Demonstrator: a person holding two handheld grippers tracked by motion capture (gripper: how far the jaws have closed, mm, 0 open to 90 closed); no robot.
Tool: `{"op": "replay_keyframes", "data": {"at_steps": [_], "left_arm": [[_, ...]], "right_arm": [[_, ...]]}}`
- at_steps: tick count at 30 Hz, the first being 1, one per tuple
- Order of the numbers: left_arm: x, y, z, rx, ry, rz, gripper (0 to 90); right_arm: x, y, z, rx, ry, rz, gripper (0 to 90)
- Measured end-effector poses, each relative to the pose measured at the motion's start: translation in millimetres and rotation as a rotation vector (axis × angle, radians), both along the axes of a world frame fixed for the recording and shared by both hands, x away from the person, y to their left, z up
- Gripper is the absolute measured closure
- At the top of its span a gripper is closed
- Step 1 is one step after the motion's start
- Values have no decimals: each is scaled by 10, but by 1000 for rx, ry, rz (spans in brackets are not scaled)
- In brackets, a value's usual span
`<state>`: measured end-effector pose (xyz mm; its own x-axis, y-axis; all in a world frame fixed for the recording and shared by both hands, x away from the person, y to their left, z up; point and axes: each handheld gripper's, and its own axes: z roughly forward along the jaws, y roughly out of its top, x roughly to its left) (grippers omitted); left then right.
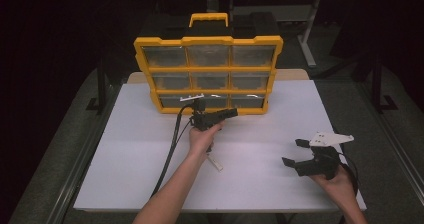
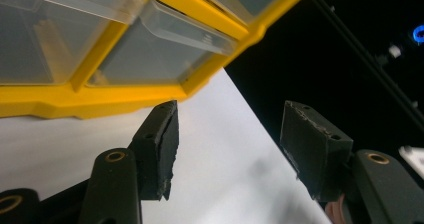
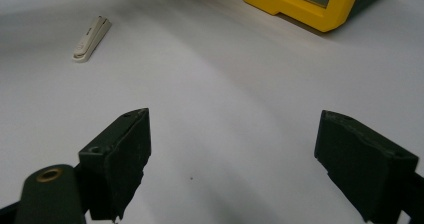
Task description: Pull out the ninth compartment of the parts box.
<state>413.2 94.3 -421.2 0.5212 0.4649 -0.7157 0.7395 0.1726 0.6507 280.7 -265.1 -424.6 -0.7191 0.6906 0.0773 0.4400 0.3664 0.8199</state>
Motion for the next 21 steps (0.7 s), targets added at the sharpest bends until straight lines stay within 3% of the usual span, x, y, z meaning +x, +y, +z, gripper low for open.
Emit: {"op": "replay_keyframes", "data": {"at_steps": [7, 8, 9, 10, 11, 18, 21], "left_arm": [[108, -132, -99, -52, 37, 67, 449], [144, -172, -144, -84, 59, 93, 458], [144, -172, -144, -84, 59, 93, 467], [181, -198, -185, -116, 84, 111, 481], [201, -211, -203, -122, 93, 119, 487], [286, -290, -246, -160, 84, 150, 583], [296, -330, -240, -144, 70, 155, 612]], "right_arm": [[25, -19, -10, 10, -1, 2, 141], [31, -15, -10, 14, 0, 5, 141], [36, -14, -10, 13, -3, 8, 141], [38, -9, -9, 16, 2, 7, 141], [41, -9, -11, 14, 0, 10, 141], [57, 5, -20, 17, 8, 16, 141], [63, 5, -20, 18, 9, 19, 141]]}}
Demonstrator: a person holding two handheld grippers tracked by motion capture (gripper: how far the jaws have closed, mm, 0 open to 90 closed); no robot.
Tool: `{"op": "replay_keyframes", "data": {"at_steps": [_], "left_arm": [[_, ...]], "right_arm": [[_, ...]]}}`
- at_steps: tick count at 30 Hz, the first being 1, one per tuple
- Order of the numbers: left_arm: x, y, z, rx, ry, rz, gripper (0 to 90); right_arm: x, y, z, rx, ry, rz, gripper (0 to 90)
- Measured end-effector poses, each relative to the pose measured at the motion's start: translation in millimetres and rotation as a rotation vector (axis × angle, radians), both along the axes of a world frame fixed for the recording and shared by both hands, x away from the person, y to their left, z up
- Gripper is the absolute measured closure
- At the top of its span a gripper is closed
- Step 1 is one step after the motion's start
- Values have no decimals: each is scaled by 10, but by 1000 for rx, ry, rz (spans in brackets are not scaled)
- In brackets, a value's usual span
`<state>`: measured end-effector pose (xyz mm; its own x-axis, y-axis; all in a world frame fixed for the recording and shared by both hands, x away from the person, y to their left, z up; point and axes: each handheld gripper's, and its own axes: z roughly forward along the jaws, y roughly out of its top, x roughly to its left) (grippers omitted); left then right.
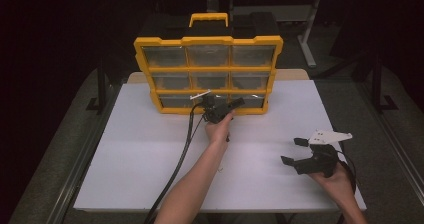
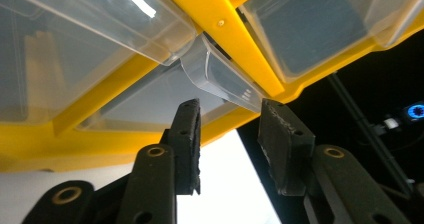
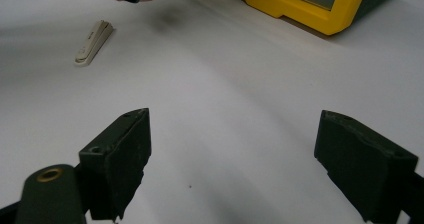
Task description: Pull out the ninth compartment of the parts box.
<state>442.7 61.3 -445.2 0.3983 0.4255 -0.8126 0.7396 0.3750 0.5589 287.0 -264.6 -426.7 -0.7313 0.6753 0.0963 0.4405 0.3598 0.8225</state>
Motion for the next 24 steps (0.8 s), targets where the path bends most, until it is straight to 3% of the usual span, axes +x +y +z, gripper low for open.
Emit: {"op": "replay_keyframes", "data": {"at_steps": [7, 16, 24], "left_arm": [[33, -57, -61, -6, 6, 54, 674], [43, -100, -36, -23, -21, 58, 757], [37, -102, -34, -44, -4, 60, 769]], "right_arm": [[4, -17, 3, 7, -3, -1, 141], [14, -17, 1, 10, -5, 0, 141], [21, -8, -9, 1, -2, 3, 141]]}}
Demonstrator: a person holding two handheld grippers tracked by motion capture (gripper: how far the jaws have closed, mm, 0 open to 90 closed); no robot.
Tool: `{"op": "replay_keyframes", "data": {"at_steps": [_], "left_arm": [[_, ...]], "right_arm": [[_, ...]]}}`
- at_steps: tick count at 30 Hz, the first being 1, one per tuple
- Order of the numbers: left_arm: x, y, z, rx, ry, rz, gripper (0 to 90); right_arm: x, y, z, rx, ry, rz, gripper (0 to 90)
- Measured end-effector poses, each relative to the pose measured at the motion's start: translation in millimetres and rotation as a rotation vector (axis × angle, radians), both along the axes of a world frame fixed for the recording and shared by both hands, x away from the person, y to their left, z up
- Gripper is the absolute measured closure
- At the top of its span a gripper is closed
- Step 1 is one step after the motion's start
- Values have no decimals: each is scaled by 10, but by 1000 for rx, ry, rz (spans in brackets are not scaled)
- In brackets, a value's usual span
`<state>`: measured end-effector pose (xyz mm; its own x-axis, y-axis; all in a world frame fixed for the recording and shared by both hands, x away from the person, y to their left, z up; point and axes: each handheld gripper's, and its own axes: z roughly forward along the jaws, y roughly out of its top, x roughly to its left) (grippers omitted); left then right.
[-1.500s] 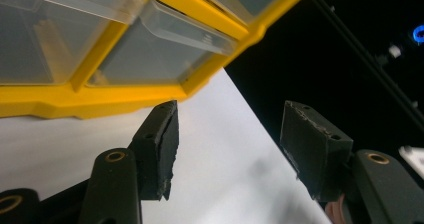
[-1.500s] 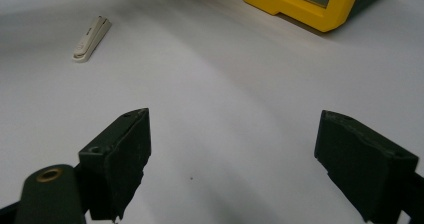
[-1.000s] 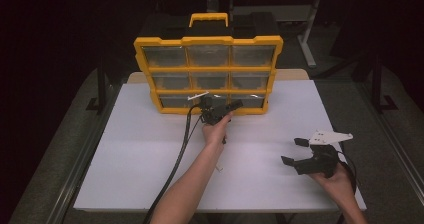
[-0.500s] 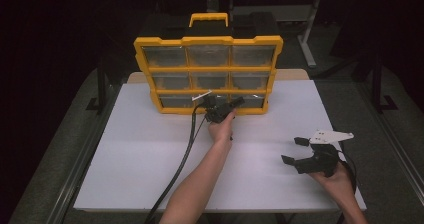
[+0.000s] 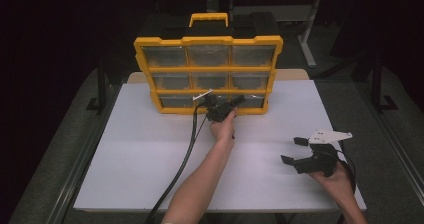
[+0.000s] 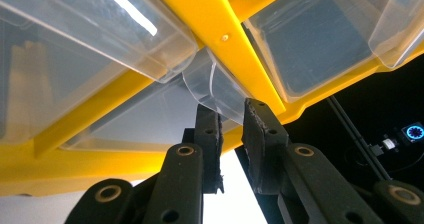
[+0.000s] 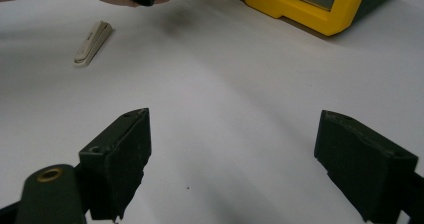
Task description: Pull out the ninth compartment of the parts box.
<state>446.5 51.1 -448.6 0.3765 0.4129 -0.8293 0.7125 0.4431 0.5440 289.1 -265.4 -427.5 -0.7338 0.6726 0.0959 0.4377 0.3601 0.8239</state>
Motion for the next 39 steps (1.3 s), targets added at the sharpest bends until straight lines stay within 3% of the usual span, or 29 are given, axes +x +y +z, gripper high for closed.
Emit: {"op": "replay_keyframes", "data": {"at_steps": [7, 20, 39], "left_arm": [[-33, 0, -8, -33, 21, 7, 780], [-128, -5, -17, -58, 22, 2, 793], [-433, 53, -33, -89, 30, -23, 802]], "right_arm": [[6, 10, -13, -13, 5, 3, 141], [13, 33, -26, -24, 7, 8, 141], [13, 46, -33, -22, 9, 7, 142]]}}
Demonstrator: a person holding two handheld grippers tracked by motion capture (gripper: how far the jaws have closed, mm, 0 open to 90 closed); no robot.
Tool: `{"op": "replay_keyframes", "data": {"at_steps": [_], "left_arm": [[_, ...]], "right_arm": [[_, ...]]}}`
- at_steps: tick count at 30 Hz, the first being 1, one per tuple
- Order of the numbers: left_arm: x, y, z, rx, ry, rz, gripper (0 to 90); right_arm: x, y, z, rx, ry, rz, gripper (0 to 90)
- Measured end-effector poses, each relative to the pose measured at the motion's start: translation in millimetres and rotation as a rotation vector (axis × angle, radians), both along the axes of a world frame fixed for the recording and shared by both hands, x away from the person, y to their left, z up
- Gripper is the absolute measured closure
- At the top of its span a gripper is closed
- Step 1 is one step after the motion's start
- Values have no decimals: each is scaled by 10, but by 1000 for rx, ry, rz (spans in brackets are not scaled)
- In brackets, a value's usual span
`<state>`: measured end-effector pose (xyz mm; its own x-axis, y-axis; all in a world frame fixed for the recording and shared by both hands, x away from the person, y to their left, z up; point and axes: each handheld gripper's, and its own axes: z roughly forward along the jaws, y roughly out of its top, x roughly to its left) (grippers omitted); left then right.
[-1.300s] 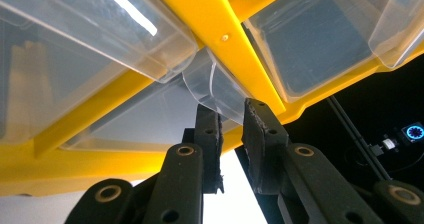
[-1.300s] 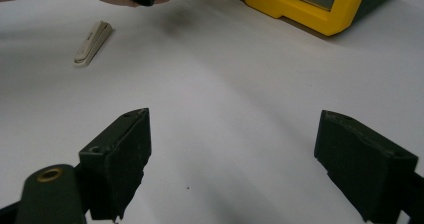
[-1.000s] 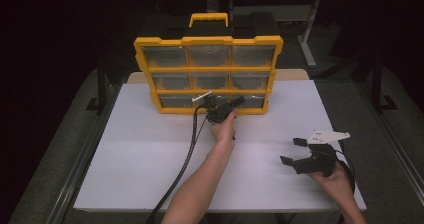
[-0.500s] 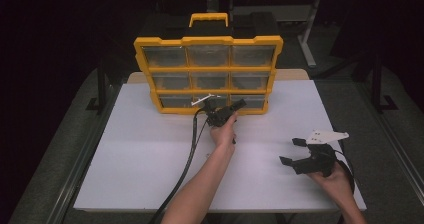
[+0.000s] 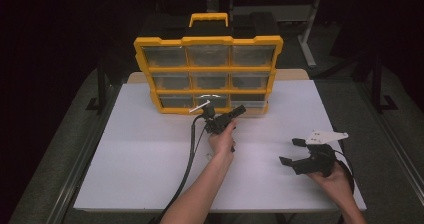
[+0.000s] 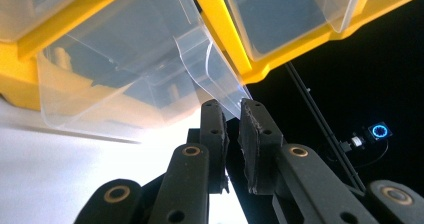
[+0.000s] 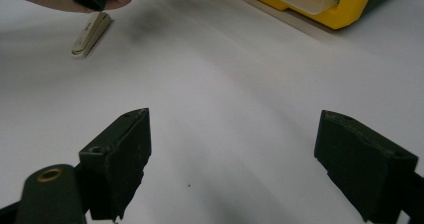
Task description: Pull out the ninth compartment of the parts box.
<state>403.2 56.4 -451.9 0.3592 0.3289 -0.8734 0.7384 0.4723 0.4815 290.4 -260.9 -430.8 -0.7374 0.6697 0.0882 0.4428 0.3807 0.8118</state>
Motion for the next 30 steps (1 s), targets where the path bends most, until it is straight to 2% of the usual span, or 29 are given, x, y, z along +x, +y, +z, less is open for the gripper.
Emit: {"op": "replay_keyframes", "data": {"at_steps": [13, 19, 20, 21, 24, 27, 30], "left_arm": [[-132, 14, 4, 1, -4, -9, 803], [-116, 23, 0, 36, -29, -28, 802], [-114, 43, 11, 68, -34, -31, 788], [-114, 43, 11, 68, -34, -31, 772], [-148, 58, 80, 131, -57, -66, 716], [-187, 72, 151, 233, -104, -139, 661], [-198, 93, 238, 329, -183, -207, 630]], "right_arm": [[1, 4, -3, -1, 2, 3, 141], [2, 13, -5, -1, -1, 13, 142], [2, 12, -4, 0, -1, 13, 142], [2, 12, -4, 0, -1, 13, 142], [-2, 7, 1, 6, -1, 13, 141], [-12, 4, 7, 4, -1, 14, 141], [-25, 1, 13, 14, -3, 20, 141]]}}
